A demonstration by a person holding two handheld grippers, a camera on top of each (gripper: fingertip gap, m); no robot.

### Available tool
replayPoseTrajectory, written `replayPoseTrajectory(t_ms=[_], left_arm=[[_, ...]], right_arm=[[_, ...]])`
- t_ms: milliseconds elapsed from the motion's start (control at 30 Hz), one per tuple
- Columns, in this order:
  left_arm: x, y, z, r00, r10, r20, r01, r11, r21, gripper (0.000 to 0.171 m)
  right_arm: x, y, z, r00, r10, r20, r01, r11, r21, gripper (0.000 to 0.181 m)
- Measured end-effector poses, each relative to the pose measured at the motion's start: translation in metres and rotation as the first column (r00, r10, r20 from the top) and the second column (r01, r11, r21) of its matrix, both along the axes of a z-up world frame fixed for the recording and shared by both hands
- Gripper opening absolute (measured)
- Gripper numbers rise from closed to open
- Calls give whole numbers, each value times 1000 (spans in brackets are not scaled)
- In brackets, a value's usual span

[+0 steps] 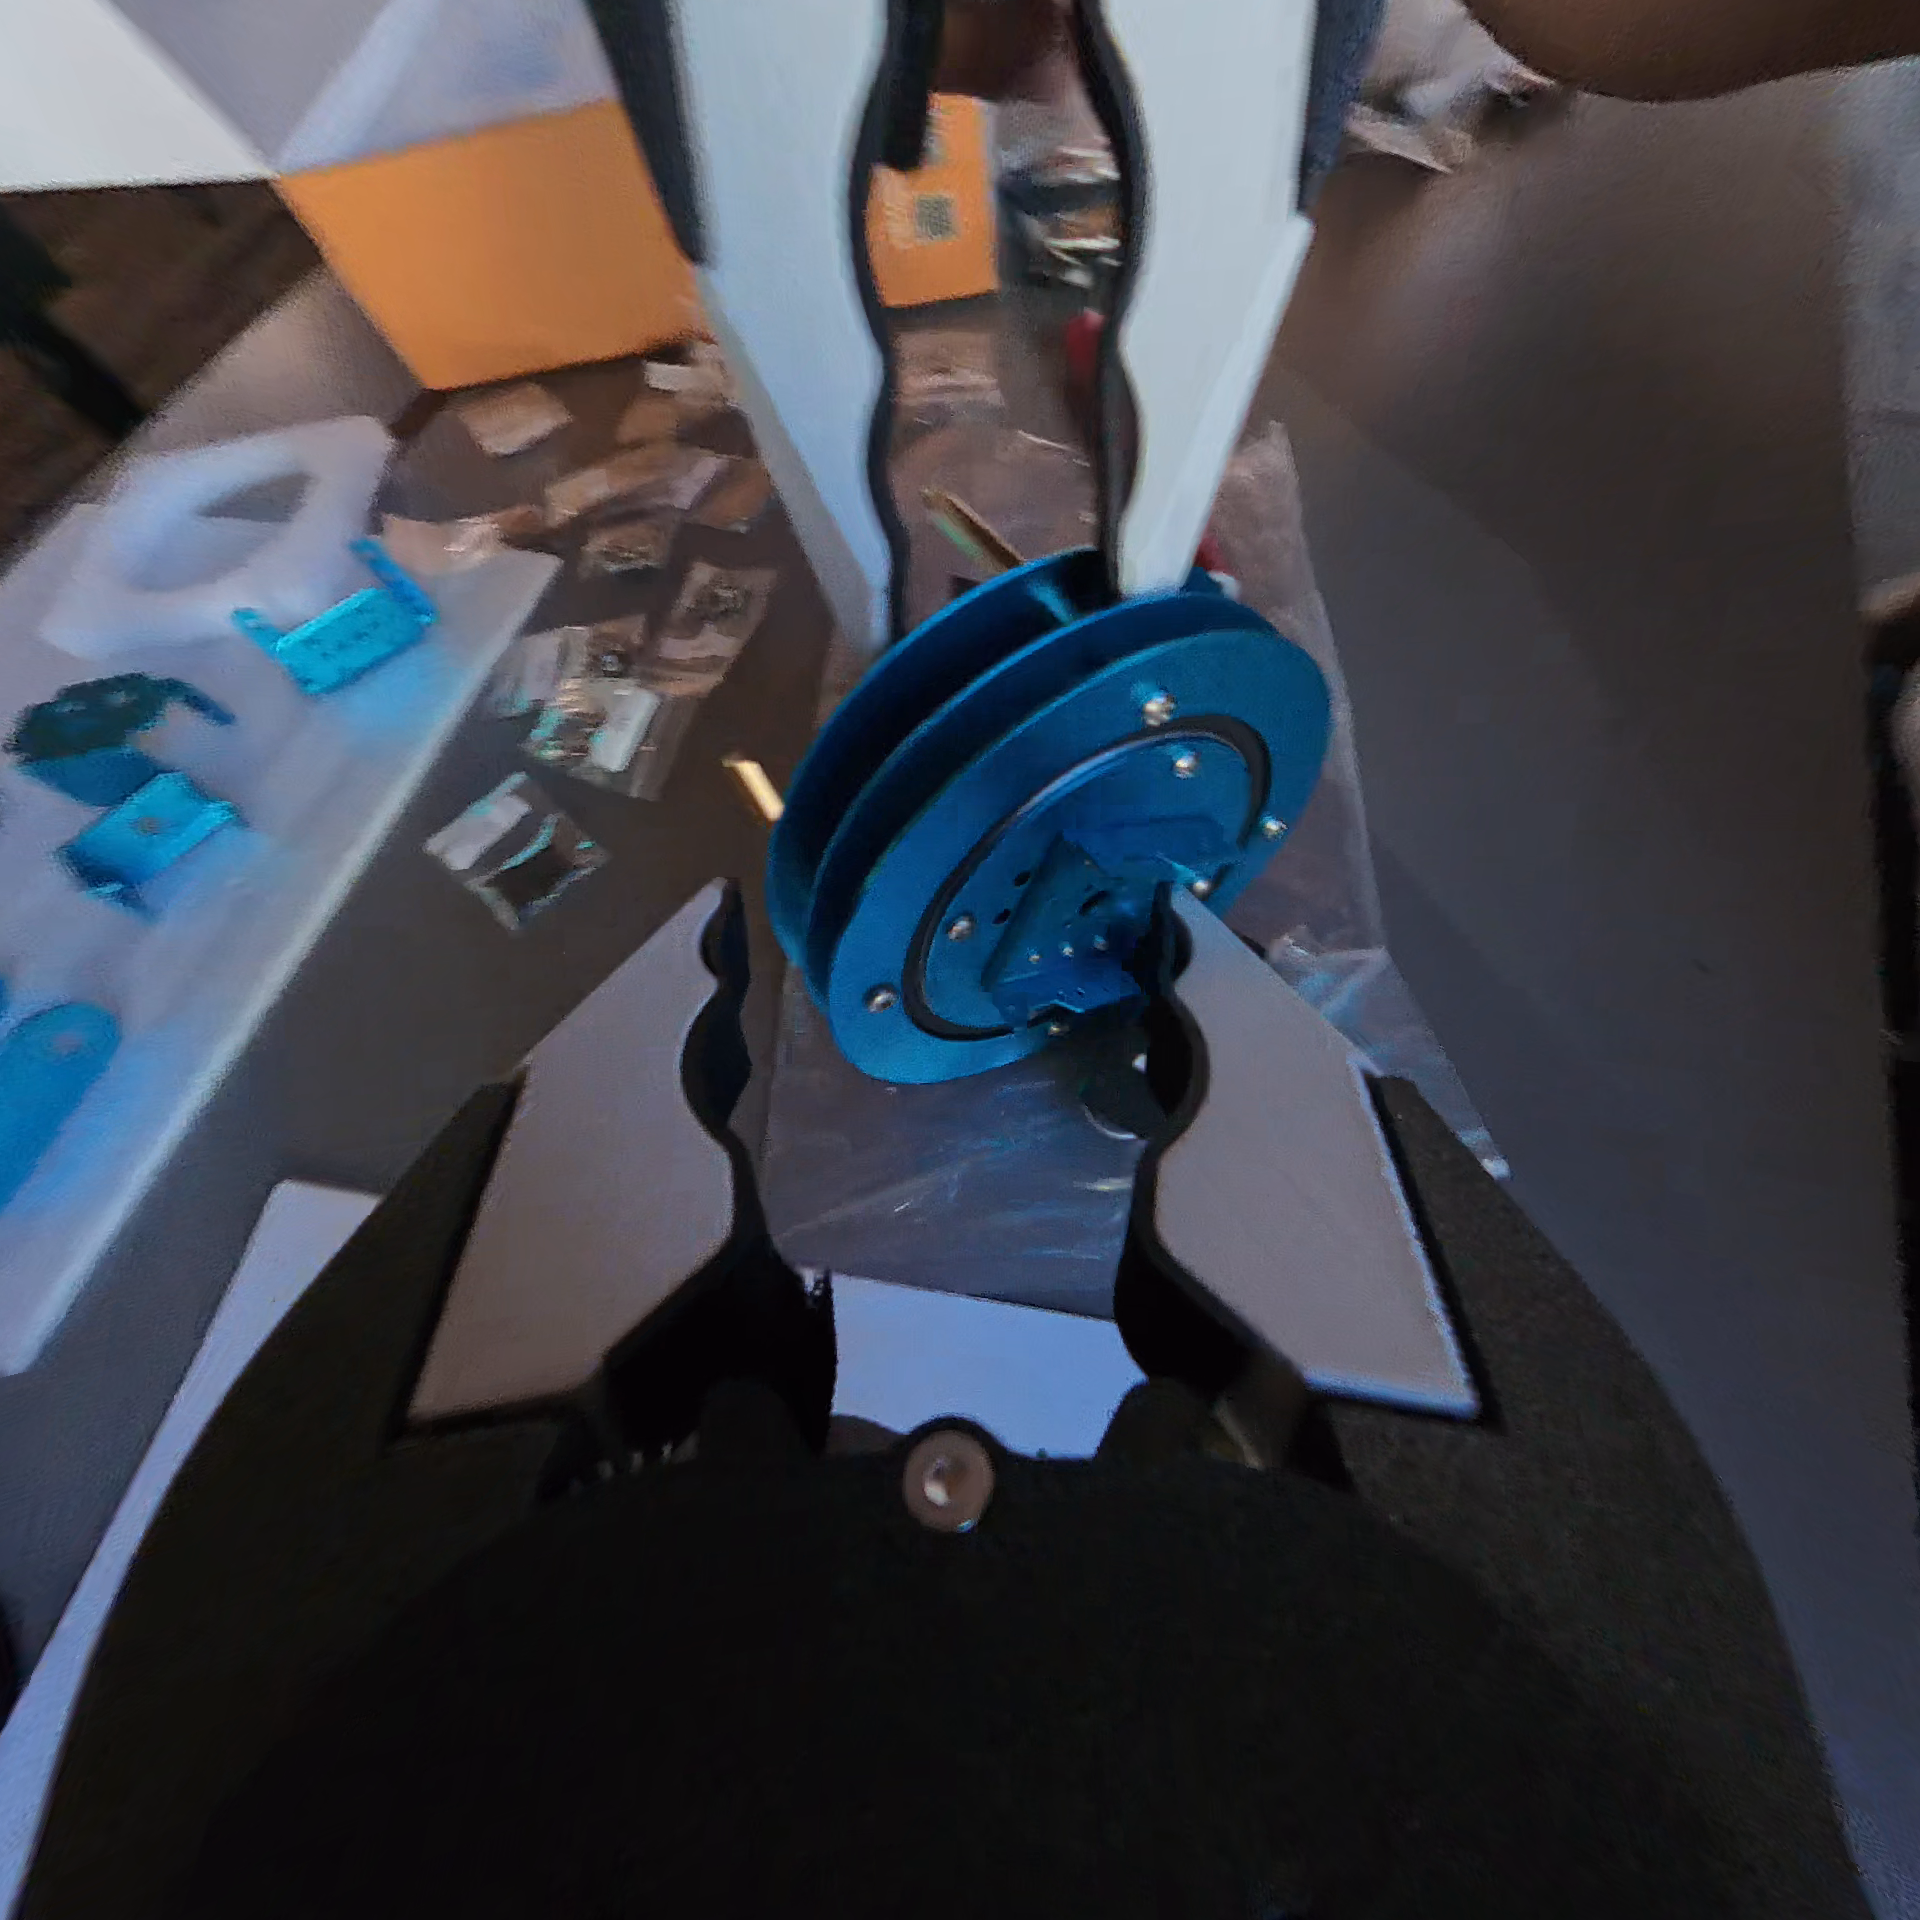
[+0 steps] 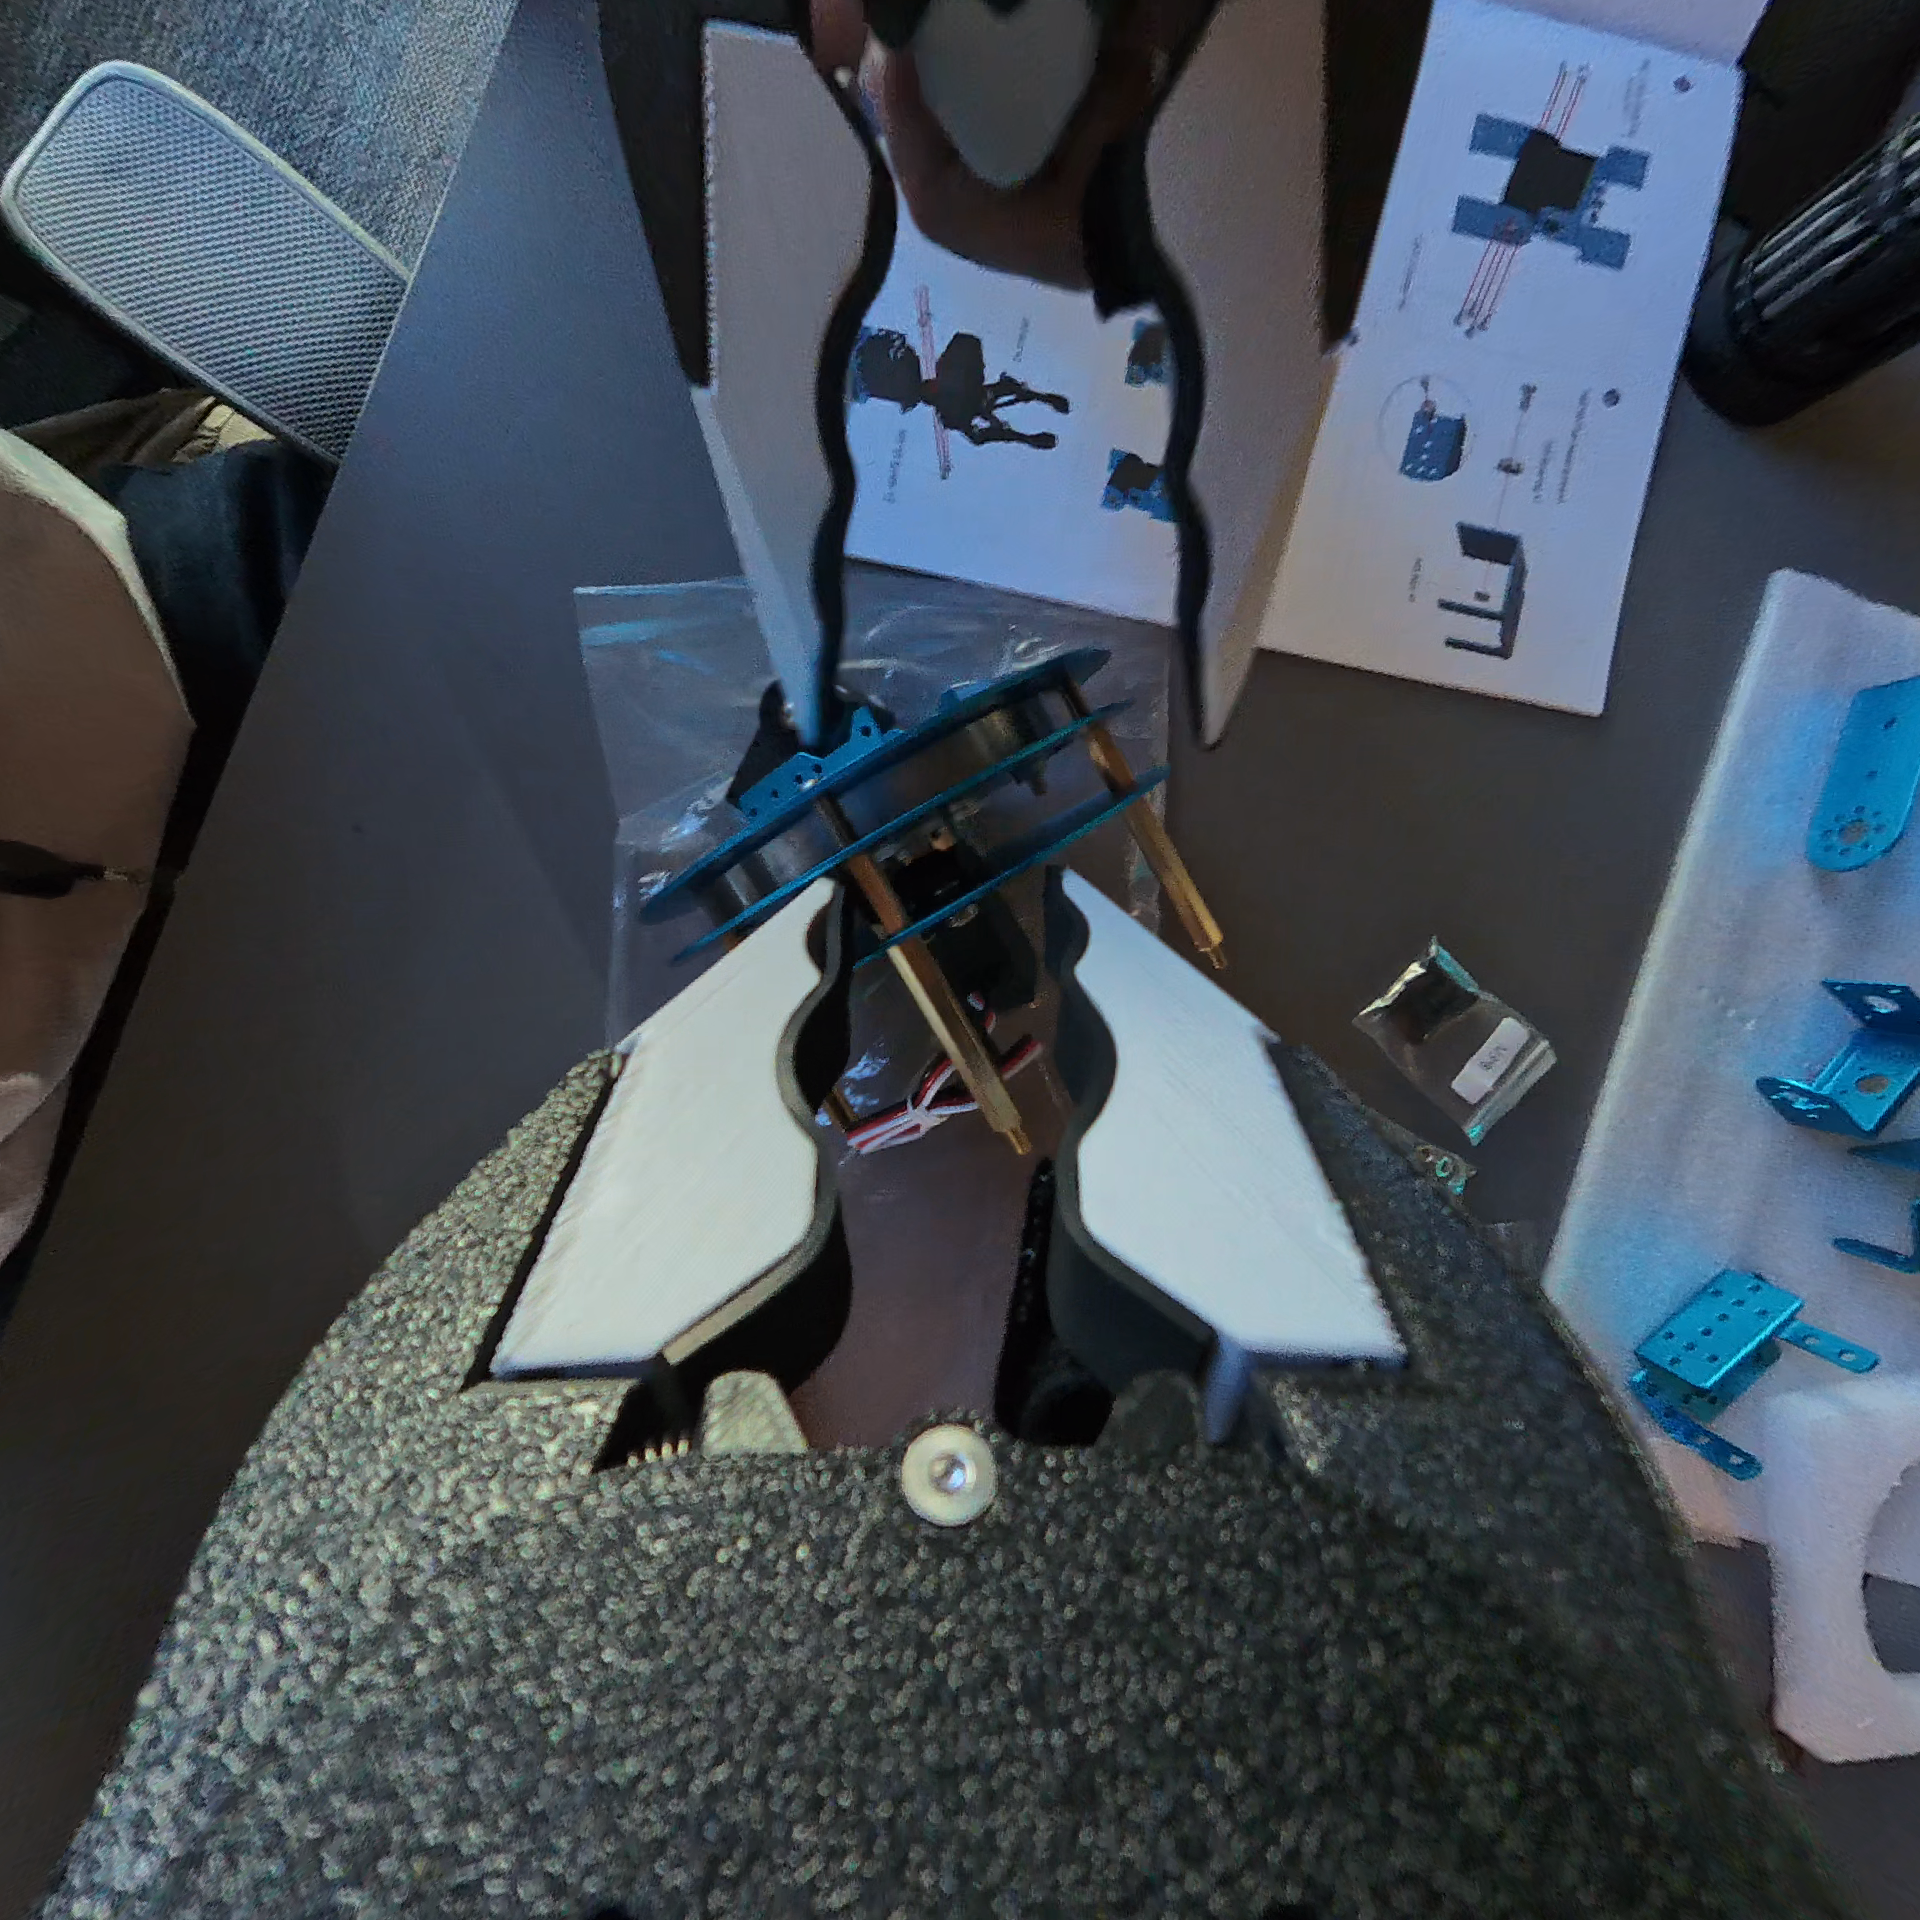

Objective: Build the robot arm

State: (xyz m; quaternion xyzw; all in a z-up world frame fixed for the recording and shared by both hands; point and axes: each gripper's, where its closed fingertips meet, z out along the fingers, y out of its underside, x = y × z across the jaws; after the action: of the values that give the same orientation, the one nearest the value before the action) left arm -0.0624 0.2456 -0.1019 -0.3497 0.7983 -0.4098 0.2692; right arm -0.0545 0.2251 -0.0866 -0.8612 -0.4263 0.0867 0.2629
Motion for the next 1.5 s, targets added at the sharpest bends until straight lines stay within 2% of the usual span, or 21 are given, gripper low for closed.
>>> replayPoseTrajectory(t_ms=[100, 167, 233, 300, 367, 433, 467, 533, 567, 600, 633, 733, 833, 900, 967, 1067, 1300, 1500], left_arm=[[8, -1, -4, 995, -96, -8, 96, 995, -38, 68], [12, 4, -5, 994, -108, 10, 108, 994, -29, 55], [12, 8, -5, 994, -110, 4, 110, 993, -41, 51], [12, 12, -7, 995, -98, 8, 98, 994, -47, 51], [11, 17, -11, 997, -81, 2, 81, 995, -55, 51], [10, 21, -14, 997, -74, -6, 74, 996, -46, 50], [9, 22, -15, 997, -77, -10, 76, 996, -44, 50], [7, 23, -15, 996, -90, -14, 89, 995, -50, 50], [6, 23, -15, 996, -92, -19, 91, 994, -53, 50], [6, 24, -16, 996, -89, -28, 87, 995, -57, 50], [5, 27, -17, 995, -89, -38, 87, 995, -52, 50], [6, 31, -19, 995, -94, -34, 93, 995, -25, 42], [5, 20, -20, 989, -145, -26, 145, 989, 12, 36], [5, 5, -24, 980, -193, -39, 195, 980, 50, 33], [6, -9, -34, 970, -231, -74, 237, 966, 99, 34], [12, -17, -38, 969, -239, -56, 244, 961, 132, 34], [16, -23, -15, 978, -201, 56, 205, 975, -87, 38], [3, -14, -11, 978, -194, 71, 203, 967, -153, 45]], right_arm=[[7, 6, 3, 998, -54, 12, 52, 995, 90, 40], [22, 8, 13, 987, -160, 21, 152, 965, 213, 56], [31, -6, 27, 959, -275, -71, 283, 910, 302, 57], [25, -28, 34, 900, -359, -248, 425, 848, 316, 61], [7, -47, 21, 822, -410, -394, 525, 814, 248, 65], [-1, -45, -8, 780, -489, -391, 593, 776, 213, 71], [-4, -39, -20, 781, -499, -376, 598, 771, 218, 73], [-3, -22, -32, 789, -506, -348, 601, 753, 268, 60], [-9, -17, -34, 792, -486, -370, 588, 769, 249, 56], [-18, -14, -33, 795, -451, -406, 560, 802, 206, 42], [-17, -11, -31, 794, -452, -407, 558, 808, 190, 42], [-5, -14, -26, 858, -408, -311, 479, 855, 199, 38], [13, -28, -8, 917, -294, -270, 355, 909, 217, 35], [27, -40, -2, 911, -246, -330, 314, 934, 169, 32], [39, -46, -6, 876, -251, -412, 315, 944, 95, 31], [46, -53, -9, 844, -243, -478, 320, 944, 85, 31], [49, -67, -15, 856, -251, -452, 359, 918, 171, 32], [48, -67, -15, 869, -263, -419, 381, 896, 228, 32]])
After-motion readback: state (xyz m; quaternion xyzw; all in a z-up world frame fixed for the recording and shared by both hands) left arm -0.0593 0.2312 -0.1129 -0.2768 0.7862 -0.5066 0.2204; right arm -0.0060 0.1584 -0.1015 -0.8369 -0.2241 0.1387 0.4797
